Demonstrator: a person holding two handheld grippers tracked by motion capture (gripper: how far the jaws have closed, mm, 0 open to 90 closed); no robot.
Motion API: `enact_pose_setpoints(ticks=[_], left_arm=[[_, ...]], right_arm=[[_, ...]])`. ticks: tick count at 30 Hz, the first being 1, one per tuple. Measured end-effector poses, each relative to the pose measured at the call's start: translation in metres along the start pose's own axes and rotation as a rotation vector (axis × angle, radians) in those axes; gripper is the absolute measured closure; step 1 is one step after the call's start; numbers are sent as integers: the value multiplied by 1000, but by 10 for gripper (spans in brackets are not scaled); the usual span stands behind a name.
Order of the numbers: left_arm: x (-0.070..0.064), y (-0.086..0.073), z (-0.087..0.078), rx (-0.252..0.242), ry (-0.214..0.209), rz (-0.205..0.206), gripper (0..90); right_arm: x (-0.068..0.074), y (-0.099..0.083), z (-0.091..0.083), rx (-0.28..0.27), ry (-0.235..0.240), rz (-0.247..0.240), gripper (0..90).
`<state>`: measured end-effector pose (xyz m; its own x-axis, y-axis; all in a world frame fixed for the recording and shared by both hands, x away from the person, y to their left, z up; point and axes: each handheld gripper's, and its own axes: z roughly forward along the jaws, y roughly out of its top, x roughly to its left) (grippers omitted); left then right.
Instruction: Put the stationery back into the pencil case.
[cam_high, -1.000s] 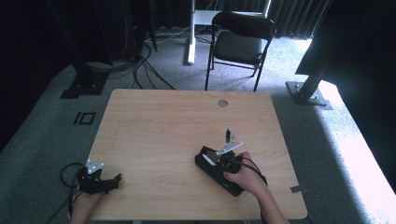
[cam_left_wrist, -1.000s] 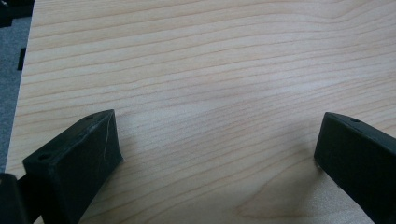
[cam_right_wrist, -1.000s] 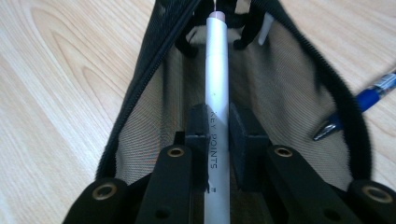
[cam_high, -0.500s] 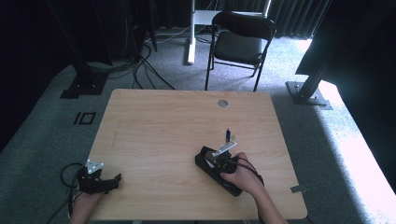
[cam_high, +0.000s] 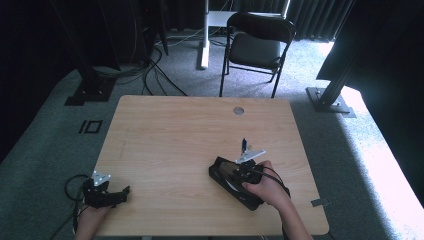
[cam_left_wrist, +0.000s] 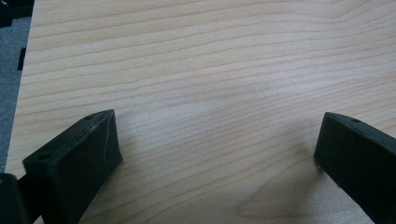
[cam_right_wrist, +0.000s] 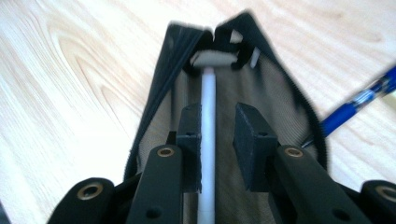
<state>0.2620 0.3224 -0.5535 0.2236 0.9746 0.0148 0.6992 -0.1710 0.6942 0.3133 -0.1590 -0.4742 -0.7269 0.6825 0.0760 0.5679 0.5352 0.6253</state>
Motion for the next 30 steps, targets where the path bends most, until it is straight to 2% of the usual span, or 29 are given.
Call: enact_pose_setpoints(ticks=[10,16,18,23,30], left_arm=[[0,0,0,0,0,0,5],[0,0,0,0,0,0,5],[0,0,0,0,0,0,5],[0,0,0,0,0,0,5],[0,0,0,0,0,0,5]], right_arm=[[-10,7,-30,-138,-6,45,714],[-18,10,-36,-197,-36,77,702],[-22,11,-38,-223,-65,93,702],[-34,11,-36,-248,-110,143,690],[-53,8,-28,-248,-182,203,674]])
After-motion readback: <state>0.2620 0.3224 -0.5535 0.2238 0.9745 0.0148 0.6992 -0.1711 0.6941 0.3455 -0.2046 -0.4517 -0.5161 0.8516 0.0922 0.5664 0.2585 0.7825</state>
